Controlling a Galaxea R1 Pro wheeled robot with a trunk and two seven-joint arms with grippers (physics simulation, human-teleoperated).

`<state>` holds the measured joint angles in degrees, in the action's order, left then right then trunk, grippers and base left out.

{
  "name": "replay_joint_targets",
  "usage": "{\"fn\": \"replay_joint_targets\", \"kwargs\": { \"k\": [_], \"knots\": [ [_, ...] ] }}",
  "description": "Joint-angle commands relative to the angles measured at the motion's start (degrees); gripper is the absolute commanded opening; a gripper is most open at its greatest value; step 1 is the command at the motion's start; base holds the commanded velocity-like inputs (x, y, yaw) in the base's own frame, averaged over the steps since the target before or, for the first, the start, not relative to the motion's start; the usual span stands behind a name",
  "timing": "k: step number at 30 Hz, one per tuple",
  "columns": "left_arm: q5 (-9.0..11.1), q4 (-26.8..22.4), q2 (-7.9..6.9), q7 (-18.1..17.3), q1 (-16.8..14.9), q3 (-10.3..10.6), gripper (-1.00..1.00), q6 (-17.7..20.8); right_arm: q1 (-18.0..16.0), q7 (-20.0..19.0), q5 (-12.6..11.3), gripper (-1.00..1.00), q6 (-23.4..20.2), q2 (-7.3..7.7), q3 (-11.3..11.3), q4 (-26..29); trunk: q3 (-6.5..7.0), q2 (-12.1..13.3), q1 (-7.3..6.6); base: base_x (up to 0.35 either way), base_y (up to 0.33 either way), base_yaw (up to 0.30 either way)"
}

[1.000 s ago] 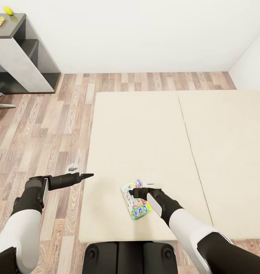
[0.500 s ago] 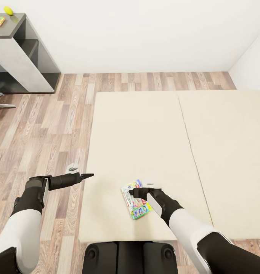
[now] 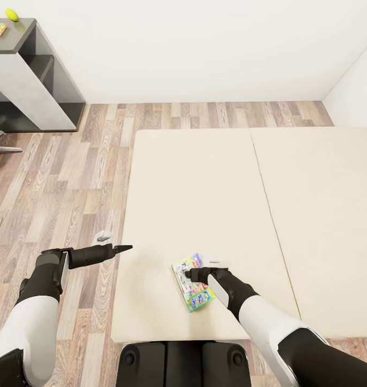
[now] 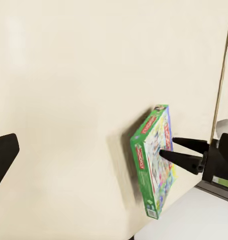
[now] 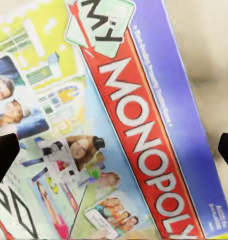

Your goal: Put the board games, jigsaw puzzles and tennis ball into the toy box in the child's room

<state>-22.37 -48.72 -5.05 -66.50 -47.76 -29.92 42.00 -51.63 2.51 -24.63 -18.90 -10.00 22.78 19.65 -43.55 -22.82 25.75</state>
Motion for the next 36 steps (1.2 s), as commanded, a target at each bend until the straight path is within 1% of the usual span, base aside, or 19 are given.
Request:
{"fn": "replay_joint_targets", "kwargs": {
  "k": [1, 6, 11, 15, 36],
  "knots": [
    [-0.6, -0.1, 0.04, -0.6, -0.1, -0.2, 1.0, 0.4, 0.0, 0.3, -0.3, 1.0, -0.2, 0.0, 0.3, 0.0, -0.07, -0.1, 0.03, 0.0, 0.0, 0.0],
    [-0.6, -0.1, 0.04, -0.6, -0.1, -0.2, 1.0, 0.5, 0.0, 0.3, -0.2, 1.0, -0.2, 0.0, 0.3, 0.3, -0.07, -0.1, 0.03, 0.0, 0.0, 0.0],
    [-0.6, -0.1, -0.04, -0.6, -0.1, -0.3, 1.0, 0.4, 0.0, -2.6, -0.2, 1.0, -0.1, 0.0, 0.3, 0.6, -0.07, -0.1, 0.03, 0.0, 0.0, 0.0],
    [-0.6, -0.1, -0.02, -0.6, -0.1, -0.3, 1.0, 0.4, 0.0, -3.5, -0.2, 1.0, -0.1, 0.0, 0.3, 0.6, -0.07, -0.1, 0.03, 0.0, 0.0, 0.0],
    [-0.6, -0.1, 0.04, -0.6, -0.1, -0.2, 1.0, 0.4, 0.0, -4.0, -0.2, 1.0, -0.2, 0.0, 0.3, 0.0, -0.07, -0.1, 0.03, 0.0, 0.0, 0.0]
  ]
}}
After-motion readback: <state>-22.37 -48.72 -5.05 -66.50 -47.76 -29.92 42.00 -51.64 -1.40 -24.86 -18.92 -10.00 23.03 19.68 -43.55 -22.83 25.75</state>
